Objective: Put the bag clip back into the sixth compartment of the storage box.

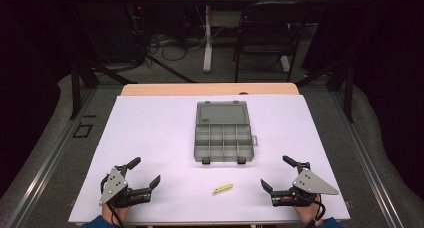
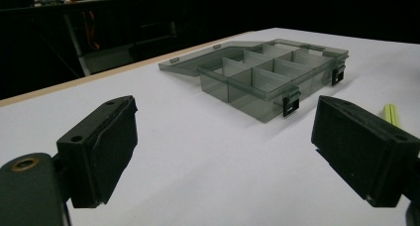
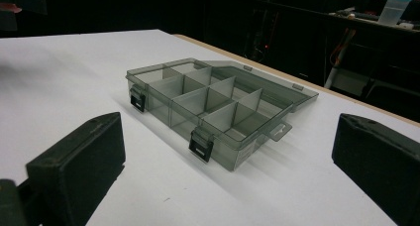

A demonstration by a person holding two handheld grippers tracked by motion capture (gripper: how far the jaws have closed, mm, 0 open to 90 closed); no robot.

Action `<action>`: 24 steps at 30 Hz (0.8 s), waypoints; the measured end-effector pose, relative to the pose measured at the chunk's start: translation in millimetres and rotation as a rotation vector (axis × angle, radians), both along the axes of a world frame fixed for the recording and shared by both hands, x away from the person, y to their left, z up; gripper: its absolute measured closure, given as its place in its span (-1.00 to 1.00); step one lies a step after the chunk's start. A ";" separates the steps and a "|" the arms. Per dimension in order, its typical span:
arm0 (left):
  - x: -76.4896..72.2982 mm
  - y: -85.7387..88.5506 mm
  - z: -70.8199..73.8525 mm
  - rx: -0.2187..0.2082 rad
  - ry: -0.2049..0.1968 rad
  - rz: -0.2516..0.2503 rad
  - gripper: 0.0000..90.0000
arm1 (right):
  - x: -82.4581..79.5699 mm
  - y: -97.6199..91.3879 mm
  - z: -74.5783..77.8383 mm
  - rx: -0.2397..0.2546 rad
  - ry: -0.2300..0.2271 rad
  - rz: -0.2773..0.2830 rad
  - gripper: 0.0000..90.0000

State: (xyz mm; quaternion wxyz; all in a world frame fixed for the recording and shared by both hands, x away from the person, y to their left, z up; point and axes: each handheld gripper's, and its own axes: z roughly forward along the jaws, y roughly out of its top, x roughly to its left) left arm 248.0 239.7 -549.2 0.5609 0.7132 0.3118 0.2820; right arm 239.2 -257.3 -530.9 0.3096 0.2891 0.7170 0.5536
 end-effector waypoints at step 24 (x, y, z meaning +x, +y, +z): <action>9.0 -14.8 13.7 0.087 0.050 -0.030 -0.77 | 1.2 0.5 -0.4 -0.009 0.004 0.002 -1.00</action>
